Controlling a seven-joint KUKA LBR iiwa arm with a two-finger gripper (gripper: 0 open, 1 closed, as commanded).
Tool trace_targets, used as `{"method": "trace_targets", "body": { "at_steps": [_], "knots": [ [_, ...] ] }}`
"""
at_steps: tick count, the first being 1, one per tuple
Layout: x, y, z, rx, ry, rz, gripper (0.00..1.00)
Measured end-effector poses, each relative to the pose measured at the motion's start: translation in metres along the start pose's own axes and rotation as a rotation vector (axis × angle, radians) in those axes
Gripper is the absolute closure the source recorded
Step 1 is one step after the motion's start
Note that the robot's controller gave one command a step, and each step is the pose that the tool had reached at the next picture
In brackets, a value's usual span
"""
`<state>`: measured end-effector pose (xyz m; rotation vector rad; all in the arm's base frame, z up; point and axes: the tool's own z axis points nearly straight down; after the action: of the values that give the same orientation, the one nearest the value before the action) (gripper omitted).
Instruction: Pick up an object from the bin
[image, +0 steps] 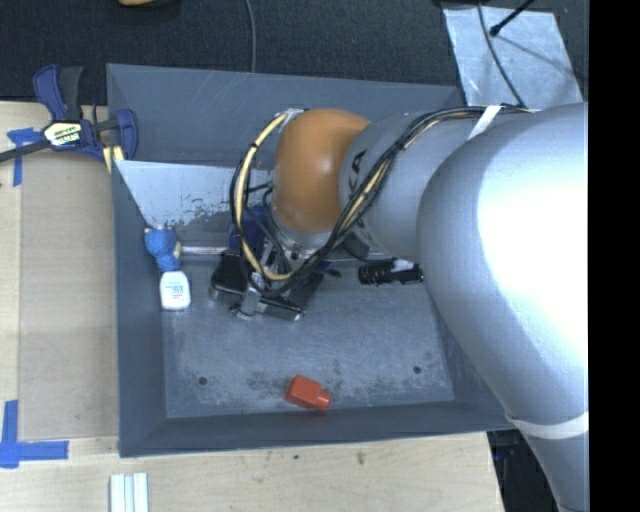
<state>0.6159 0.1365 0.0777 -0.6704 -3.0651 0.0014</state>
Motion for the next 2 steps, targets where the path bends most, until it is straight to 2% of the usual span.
{"method": "trace_targets", "body": {
  "at_steps": [1, 2],
  "knots": [
    [0.0010, -0.0033, 0.0002, -0.013, 0.004, 0.109, 0.00],
    [-0.0009, -0.0041, -0.0012, -0.014, -0.001, 0.111, 1.00]
  ]
}}
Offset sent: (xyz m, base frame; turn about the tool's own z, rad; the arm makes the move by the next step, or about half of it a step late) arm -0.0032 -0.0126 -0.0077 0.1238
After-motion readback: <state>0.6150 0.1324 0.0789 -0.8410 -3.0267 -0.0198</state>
